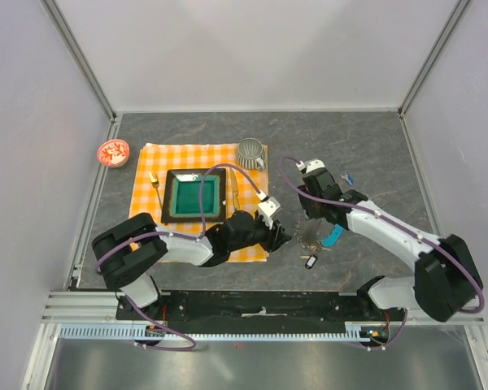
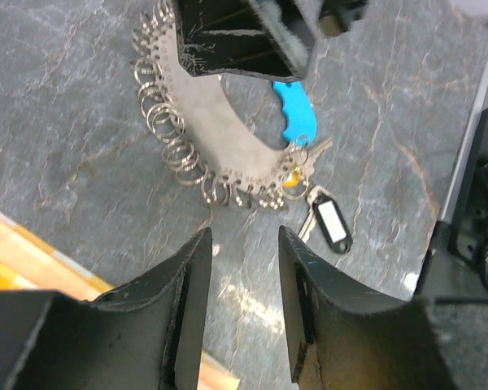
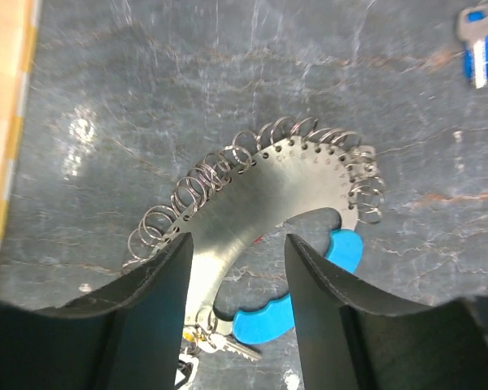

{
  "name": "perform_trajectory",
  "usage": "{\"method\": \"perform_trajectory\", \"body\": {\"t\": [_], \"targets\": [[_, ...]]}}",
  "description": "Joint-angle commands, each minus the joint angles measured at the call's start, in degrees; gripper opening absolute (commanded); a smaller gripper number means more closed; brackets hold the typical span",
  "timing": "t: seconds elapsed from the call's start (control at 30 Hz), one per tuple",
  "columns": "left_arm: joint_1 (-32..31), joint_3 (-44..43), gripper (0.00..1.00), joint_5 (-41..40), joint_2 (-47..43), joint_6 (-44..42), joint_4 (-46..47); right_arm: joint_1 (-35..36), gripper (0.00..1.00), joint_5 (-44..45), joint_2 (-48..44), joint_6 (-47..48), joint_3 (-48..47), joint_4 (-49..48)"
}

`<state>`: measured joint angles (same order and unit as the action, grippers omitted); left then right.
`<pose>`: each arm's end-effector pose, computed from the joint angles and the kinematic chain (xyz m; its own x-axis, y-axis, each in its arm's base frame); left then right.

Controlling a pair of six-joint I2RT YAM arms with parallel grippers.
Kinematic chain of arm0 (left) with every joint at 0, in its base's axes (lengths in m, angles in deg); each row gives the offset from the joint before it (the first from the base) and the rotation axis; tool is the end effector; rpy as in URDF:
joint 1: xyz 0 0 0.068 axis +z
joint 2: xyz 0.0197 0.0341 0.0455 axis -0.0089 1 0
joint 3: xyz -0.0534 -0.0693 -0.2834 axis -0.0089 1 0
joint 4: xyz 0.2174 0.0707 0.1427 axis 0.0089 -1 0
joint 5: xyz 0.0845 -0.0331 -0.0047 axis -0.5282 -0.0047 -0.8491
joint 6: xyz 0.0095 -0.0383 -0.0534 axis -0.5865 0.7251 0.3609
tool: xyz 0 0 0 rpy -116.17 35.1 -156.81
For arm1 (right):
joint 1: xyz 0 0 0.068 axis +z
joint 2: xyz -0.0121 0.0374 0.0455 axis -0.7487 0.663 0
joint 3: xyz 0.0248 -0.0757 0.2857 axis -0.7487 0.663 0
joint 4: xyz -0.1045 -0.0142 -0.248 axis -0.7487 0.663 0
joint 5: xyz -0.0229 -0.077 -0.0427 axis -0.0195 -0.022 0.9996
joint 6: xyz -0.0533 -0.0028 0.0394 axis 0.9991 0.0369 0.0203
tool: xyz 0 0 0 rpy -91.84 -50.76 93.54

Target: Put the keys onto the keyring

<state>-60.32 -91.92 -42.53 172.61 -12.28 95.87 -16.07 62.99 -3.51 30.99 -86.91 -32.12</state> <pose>0.1647 -0.2909 0.1731 -0.3754 0.1247 -0.9184 0.8292 0.4880 -0.2727 0.2452 0.1379 0.2153 -0.7506 -0.2900 -0.5937 -0.2576 0.9559 -0.1412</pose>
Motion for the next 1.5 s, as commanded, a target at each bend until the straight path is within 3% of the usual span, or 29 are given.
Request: {"method": "perform_trajectory", "body": {"t": [0.0, 0.23, 0.33, 0.5, 0.97, 1.33, 1.47], "targets": [[-0.04, -5.8, 0.44, -2.01, 2.48, 6.74, -1.99, -0.5, 0.61, 4.35, -8.68, -6.09, -1.24, 0.39], [-0.57, -15.64, 0.34, -4.12, 9.86, 11.67, -11.57, -0.59, 0.74, 11.04, -23.61, -9.27, 5.18, -2.16], [-1.18, -18.81, 0.23, -5.7, 12.15, 11.85, -15.44, -0.59, 0.74, 12.53, -28.53, -9.88, 7.73, -3.47], [-2.5, -23.12, 0.19, -6.84, 15.48, 10.44, -19.39, -0.59, 0.74, 12.27, -33.21, -10.15, 11.07, -5.77], [-4.08, -27.35, 0.2, -14.74, 16.38, 12.37, -29.15, -0.59, 0.74, 8.14, -33.83, -9.97, 11.16, -5.68], [-4.61, -26.03, 0.3, -23.54, 11.8, 12.9, -32.75, -0.59, 0.74, 6.38, -33.92, -9.44, 11.16, -5.86], [-4.61, -27.43, 0.34, -22.41, 12.5, 13.78, -34.86, -0.59, 0.74, 6.03, -33.74, -9.44, 11.25, -5.86]]}}
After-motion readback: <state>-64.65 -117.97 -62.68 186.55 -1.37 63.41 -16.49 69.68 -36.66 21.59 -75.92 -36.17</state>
